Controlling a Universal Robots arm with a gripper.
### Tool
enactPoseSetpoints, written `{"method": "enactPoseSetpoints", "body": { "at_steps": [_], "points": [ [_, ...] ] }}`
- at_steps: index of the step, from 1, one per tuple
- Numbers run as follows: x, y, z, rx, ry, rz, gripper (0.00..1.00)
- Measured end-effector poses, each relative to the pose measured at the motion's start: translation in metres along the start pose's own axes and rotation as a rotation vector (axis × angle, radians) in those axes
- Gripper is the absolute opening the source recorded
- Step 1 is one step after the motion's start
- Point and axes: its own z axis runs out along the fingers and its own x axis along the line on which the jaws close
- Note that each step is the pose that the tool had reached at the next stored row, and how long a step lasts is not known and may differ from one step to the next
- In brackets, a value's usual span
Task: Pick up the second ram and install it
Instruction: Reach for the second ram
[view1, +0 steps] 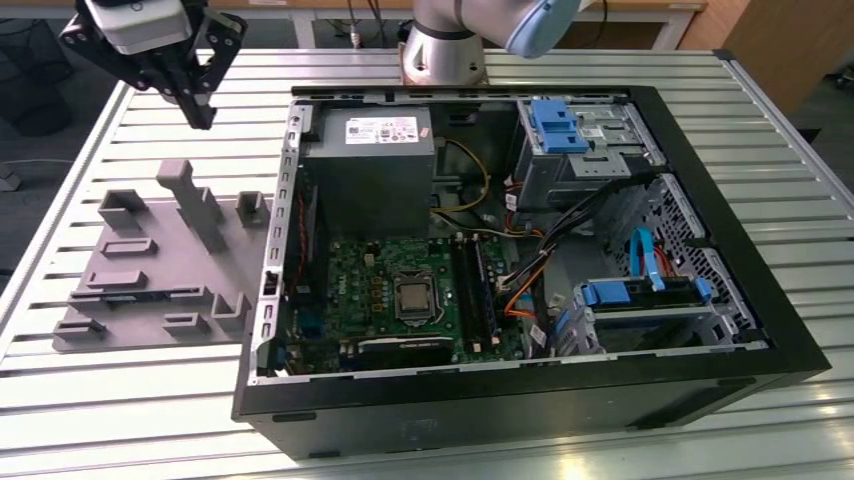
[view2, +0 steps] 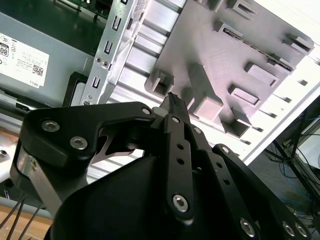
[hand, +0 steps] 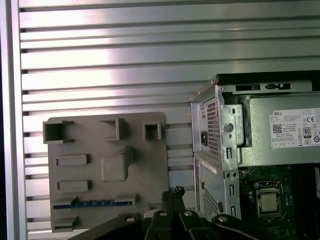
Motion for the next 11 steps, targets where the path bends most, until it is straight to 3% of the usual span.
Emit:
{"method": "enactPoseSetpoints", "body": {
  "at_steps": [11],
  "points": [
    [0.0108, -0.0008, -0.0002, -0.0001, -0.0001, 0.000, 0.11]
  ]
}}
